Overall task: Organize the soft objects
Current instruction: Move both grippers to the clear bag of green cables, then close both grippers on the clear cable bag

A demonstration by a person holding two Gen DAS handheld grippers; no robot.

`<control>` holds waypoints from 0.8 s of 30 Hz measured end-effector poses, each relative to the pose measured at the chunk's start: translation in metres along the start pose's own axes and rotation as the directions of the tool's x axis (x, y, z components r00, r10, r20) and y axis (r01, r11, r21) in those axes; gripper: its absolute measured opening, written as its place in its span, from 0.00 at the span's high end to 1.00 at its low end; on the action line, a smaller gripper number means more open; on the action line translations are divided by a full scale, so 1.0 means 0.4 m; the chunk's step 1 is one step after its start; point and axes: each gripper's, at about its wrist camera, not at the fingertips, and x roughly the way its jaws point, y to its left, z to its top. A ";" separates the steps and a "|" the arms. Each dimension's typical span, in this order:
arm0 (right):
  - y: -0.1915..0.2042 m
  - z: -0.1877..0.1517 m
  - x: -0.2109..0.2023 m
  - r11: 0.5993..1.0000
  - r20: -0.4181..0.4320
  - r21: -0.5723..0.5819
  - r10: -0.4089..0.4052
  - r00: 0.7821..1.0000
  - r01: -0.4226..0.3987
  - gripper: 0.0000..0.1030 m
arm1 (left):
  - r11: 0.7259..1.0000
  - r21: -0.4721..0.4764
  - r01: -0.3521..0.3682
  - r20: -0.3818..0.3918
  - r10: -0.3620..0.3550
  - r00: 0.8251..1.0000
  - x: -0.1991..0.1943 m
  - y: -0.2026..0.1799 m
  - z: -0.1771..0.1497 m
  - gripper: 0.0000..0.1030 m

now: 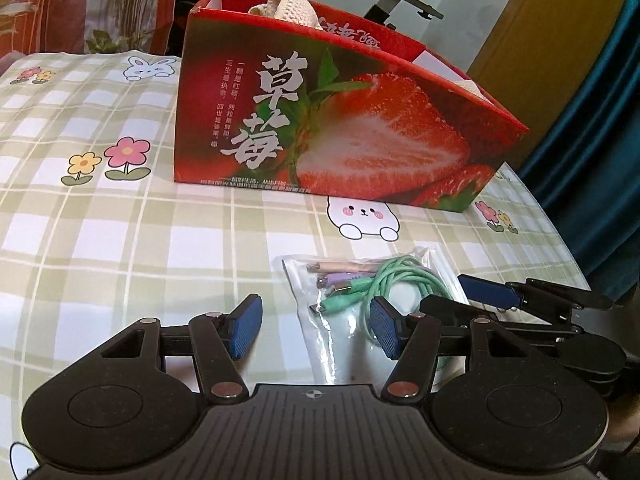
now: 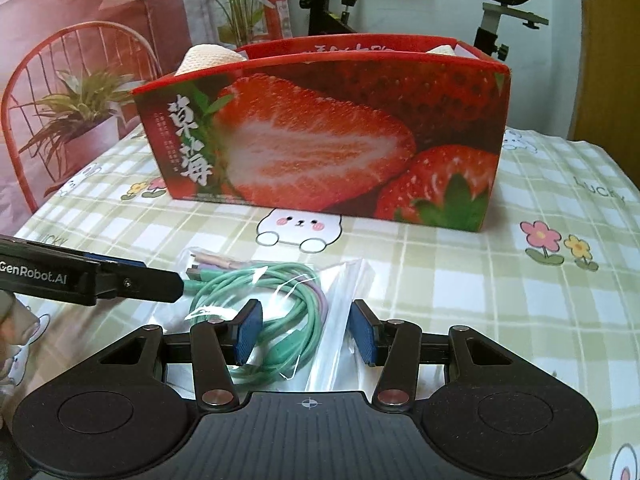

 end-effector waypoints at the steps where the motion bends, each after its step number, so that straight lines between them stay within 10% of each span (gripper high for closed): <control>1: 0.004 -0.004 -0.004 1.000 0.001 0.003 0.000 1.000 0.000 0.56 | 1.000 -0.005 0.006 -0.001 -0.006 1.000 -0.005 0.001 -0.006 0.40; 24: -0.002 -0.038 -0.042 0.998 -0.009 0.068 -0.005 1.000 0.005 0.55 | 0.994 -0.078 0.076 -0.018 -0.077 0.997 0.001 0.000 -0.010 0.48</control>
